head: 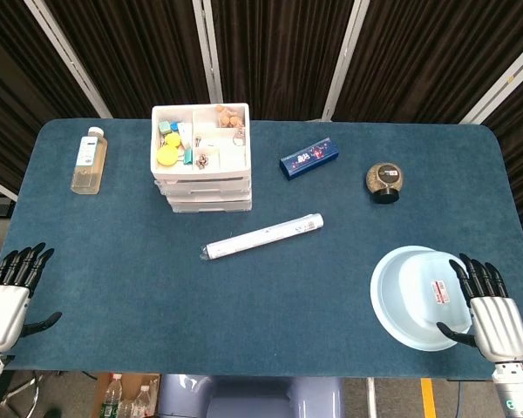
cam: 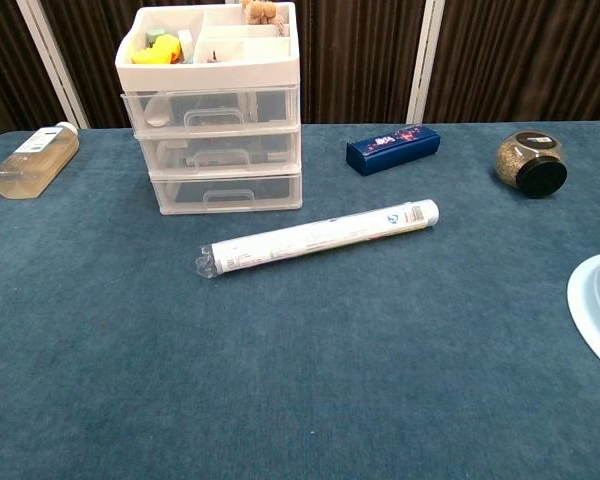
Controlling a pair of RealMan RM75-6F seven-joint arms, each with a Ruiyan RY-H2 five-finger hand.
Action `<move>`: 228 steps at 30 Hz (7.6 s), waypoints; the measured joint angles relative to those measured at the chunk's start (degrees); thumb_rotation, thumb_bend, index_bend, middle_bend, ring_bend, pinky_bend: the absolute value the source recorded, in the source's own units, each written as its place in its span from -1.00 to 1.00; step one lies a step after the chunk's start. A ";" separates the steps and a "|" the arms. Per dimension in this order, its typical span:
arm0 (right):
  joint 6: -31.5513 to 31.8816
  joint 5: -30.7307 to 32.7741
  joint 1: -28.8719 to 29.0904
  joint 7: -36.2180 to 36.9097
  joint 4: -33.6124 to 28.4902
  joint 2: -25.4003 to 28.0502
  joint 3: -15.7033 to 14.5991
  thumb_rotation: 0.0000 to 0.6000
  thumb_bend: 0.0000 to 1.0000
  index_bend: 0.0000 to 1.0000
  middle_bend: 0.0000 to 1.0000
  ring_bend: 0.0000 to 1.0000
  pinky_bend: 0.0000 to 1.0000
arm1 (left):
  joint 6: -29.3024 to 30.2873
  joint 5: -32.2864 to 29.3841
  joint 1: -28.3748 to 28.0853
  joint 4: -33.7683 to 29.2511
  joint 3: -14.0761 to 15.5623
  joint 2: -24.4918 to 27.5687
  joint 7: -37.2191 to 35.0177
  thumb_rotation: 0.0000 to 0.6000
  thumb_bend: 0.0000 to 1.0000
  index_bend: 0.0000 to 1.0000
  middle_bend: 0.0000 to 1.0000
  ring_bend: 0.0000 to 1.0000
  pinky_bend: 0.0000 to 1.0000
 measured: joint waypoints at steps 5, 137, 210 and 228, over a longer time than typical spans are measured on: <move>-0.03 0.03 -0.01 0.04 -0.03 0.03 0.01 1.00 -0.78 -1.00 -1.00 -1.00 -1.00 | 0.00 -0.01 0.02 -0.04 0.02 0.04 0.05 1.00 -0.84 -0.97 -1.00 -1.00 -0.91; -0.31 -1.12 0.05 4.21 -2.26 1.72 -0.56 1.00 -0.78 -1.00 -1.00 -1.00 -1.00 | -33.98 -56.44 -33.65 -7.36 -23.81 -23.82 -15.54 1.00 0.40 -0.82 0.95 0.88 0.92; -0.80 -0.18 0.03 4.50 -2.53 1.88 -0.39 1.00 -0.78 -1.00 -1.00 -1.00 -1.00 | -11.05 -61.43 -45.01 -20.87 -16.04 -12.87 28.23 1.00 -0.98 -1.00 -0.44 -0.43 0.00; -0.41 0.27 0.07 1.58 -1.67 0.80 0.11 1.00 -0.78 -1.00 -1.00 -1.00 -1.00 | 6.70 -17.84 -23.23 -16.83 7.00 -5.91 17.07 1.00 -0.99 -1.00 -1.00 -1.00 -0.82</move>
